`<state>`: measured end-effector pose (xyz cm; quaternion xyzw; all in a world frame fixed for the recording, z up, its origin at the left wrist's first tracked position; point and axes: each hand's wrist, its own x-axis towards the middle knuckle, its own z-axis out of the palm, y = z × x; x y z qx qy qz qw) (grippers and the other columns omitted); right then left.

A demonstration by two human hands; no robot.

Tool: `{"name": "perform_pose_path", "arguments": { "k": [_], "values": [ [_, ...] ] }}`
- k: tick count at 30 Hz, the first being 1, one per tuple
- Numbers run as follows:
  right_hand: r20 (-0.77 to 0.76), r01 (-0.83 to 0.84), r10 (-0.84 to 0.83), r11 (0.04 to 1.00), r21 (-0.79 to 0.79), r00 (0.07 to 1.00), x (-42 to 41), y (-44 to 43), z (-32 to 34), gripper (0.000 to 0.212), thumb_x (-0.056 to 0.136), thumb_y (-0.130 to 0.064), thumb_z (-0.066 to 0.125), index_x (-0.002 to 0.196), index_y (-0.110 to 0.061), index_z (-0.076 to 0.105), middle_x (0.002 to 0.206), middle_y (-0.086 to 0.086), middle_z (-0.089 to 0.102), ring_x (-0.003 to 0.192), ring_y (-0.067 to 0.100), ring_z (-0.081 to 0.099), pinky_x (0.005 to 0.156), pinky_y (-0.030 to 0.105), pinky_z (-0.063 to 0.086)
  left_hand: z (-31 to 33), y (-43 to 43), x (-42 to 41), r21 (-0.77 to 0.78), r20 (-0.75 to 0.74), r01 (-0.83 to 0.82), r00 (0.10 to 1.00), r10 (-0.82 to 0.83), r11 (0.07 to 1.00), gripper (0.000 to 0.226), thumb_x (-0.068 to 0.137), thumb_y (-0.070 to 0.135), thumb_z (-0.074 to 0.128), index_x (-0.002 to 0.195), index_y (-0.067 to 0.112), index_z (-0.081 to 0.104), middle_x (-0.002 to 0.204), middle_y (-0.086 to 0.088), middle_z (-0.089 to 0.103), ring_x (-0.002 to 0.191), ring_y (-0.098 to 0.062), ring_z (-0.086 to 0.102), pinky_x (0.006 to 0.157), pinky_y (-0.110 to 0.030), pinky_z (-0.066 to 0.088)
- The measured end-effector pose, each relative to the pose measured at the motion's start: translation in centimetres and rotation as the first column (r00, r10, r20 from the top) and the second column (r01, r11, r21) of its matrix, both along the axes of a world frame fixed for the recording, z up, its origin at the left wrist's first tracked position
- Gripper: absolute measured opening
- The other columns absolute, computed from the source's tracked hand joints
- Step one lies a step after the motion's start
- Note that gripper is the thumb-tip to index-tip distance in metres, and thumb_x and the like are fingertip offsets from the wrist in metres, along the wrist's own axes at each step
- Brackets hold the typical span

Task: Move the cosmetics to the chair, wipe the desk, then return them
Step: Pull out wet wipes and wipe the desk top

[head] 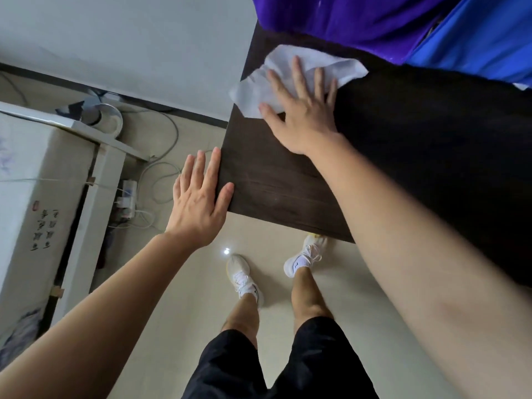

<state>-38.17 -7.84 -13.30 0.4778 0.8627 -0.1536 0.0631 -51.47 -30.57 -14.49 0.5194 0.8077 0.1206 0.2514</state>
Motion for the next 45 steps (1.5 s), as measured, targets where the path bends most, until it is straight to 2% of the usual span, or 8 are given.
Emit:
{"name": "perform_pose_path", "arguments": {
  "k": [9,14,21,26,29,37,39,45],
  "values": [
    [0.124,0.6,-0.597,0.8,0.024,0.792,16.5,0.7,0.2,0.075,0.089,-0.076,0.012,0.157,-0.046,0.0,0.168,0.003,-0.013,0.151,0.045,-0.005,0.118,0.067,0.001,-0.4,0.0,-0.1,0.036,0.055,-0.013,0.998,0.011,0.999,0.061,0.101,0.057,0.02,0.155,0.039,-0.003,0.167,0.0,0.005,0.153,-0.018,-0.006,0.12,-0.041,0.003],
    [-0.005,0.188,-0.188,0.982,0.032,0.982,7.8,-10.2,0.2,0.068,0.097,-0.065,0.025,0.159,-0.039,0.014,0.169,0.009,-0.002,0.149,0.052,0.007,0.117,0.068,0.003,0.0,-0.2,-2.0,0.045,0.096,0.0,0.995,-0.004,0.999,0.064,0.095,0.069,0.002,0.155,0.045,0.008,0.167,0.004,-0.002,0.152,-0.013,-0.012,0.118,-0.042,-0.001],
    [-0.018,-0.234,0.235,0.971,0.052,0.972,-1.6,-19.2,0.3,0.058,0.104,-0.054,0.024,0.159,-0.042,0.008,0.169,0.007,-0.004,0.152,0.045,0.005,0.12,0.062,0.0,1.6,-1.3,-5.0,0.033,-0.06,0.011,0.998,-0.009,0.999,0.083,0.09,0.072,-0.008,0.158,0.028,0.007,0.167,-0.003,0.001,0.153,-0.02,-0.011,0.123,-0.048,-0.001],
    [-0.023,-0.141,0.143,0.987,0.079,0.989,8.3,-17.6,-0.2,0.054,0.105,-0.055,0.019,0.158,-0.042,0.015,0.169,0.003,0.003,0.151,0.042,0.015,0.122,0.059,0.005,2.2,0.5,-2.3,0.006,-0.075,0.029,0.997,-0.028,1.0,0.07,0.096,0.065,0.01,0.158,0.032,0.004,0.167,-0.006,-0.004,0.152,-0.023,-0.011,0.122,-0.047,-0.001],
    [0.034,0.093,-0.095,0.994,0.062,0.995,18.0,-15.6,-0.5,0.059,0.102,-0.063,0.015,0.157,-0.047,0.006,0.169,0.001,-0.004,0.151,0.044,0.011,0.122,0.06,0.004,1.8,2.4,0.6,0.031,-0.156,0.151,0.977,-0.144,0.988,0.068,0.101,0.058,0.025,0.158,0.028,0.006,0.166,-0.011,-0.004,0.152,-0.028,-0.009,0.122,-0.05,0.0],
    [0.088,0.681,-0.681,0.731,0.033,0.727,31.8,-11.0,-0.4,0.071,0.088,-0.076,0.01,0.153,-0.052,-0.005,0.167,0.001,-0.018,0.15,0.05,-0.006,0.118,0.068,0.001,1.2,6.4,10.0,0.037,-0.266,0.375,0.897,-0.353,0.926,0.072,0.097,0.061,0.029,0.157,0.026,0.013,0.165,-0.012,-0.002,0.152,-0.031,-0.007,0.12,-0.056,-0.003],
    [0.043,0.684,-0.685,0.728,0.041,0.727,30.2,-11.1,-0.4,0.071,0.092,-0.074,0.015,0.156,-0.047,-0.001,0.167,0.004,-0.017,0.149,0.052,-0.007,0.117,0.07,0.0,1.1,7.1,13.0,0.032,-0.268,0.413,0.881,-0.391,0.91,0.07,0.097,0.062,0.026,0.157,0.027,0.014,0.166,-0.012,-0.001,0.152,-0.032,-0.006,0.12,-0.057,-0.001],
    [-0.043,0.335,-0.333,0.935,0.116,0.942,32.1,-13.8,-0.9,0.07,0.096,-0.073,0.025,0.158,-0.042,0.014,0.169,0.003,-0.002,0.15,0.051,0.004,0.119,0.065,0.004,0.9,9.9,24.0,0.046,-0.247,0.479,0.856,-0.455,0.876,0.067,0.1,0.058,0.026,0.158,0.027,0.015,0.166,-0.011,0.0,0.152,-0.03,-0.005,0.12,-0.059,-0.002]
  ]
}}
